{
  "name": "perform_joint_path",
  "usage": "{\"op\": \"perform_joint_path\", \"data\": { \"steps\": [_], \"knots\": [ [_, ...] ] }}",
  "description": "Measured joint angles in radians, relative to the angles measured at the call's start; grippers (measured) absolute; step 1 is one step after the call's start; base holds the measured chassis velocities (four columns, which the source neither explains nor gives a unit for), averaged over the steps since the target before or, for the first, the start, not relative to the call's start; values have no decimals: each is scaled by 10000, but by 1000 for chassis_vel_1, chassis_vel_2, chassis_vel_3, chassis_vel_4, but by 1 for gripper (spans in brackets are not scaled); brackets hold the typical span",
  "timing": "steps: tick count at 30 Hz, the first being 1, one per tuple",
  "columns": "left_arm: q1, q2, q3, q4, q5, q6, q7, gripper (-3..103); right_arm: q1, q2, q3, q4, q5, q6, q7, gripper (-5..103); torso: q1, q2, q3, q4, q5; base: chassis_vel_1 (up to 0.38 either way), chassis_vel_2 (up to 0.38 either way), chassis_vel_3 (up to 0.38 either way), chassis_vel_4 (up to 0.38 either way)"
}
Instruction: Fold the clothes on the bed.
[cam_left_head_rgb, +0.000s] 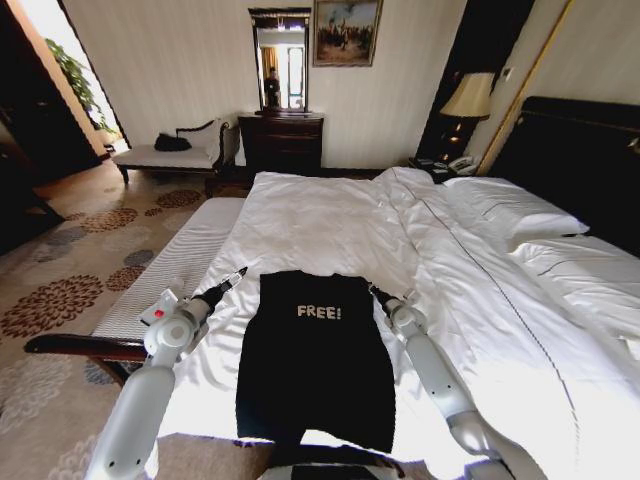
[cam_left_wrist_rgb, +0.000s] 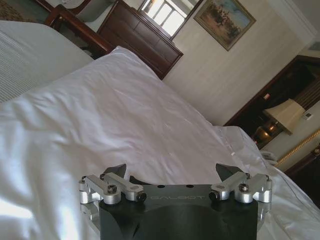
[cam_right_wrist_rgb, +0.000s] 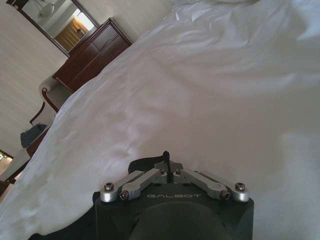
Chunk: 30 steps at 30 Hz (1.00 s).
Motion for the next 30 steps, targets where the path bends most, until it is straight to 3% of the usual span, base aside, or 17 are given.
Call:
{"op": "perform_joint_path", "data": {
  "steps": [6,8,14,15,17,23,30],
  "knots": [
    [-1280,59,743,1566,-184,-180,306,100,7,49,47,286,22,219,152,0,0,0,0,0,-1,0,0,0,0],
    [-2260,-45,1267,2619,-99,-228,510,100,-85,65,71,469,-37,296,203,0,0,1,0,-5,2,0,0,0,0],
    [-3745,-709,2363,5146,962,-444,988,100,-308,60,118,639,-311,401,237,0,1,0,1,-4,-1,0,0,0,0],
    [-3745,-709,2363,5146,962,-444,988,100,-308,60,118,639,-311,401,237,0,1,0,1,-4,-1,0,0,0,0],
    [-4170,-1181,2588,6269,1524,-573,1146,100,-422,38,152,707,-375,442,239,0,2,-1,1,0,1,0,0,0,0],
    [-4561,-1691,2752,7333,2180,-733,1361,100,-589,2,195,797,-526,486,239,0,1,-1,0,-1,2,0,0,0,0],
    [-4767,-1884,2983,7723,2294,-890,1867,100,-616,-33,196,782,-583,503,238,0,1,0,0,0,2,0,0,0,0]
  ]
}}
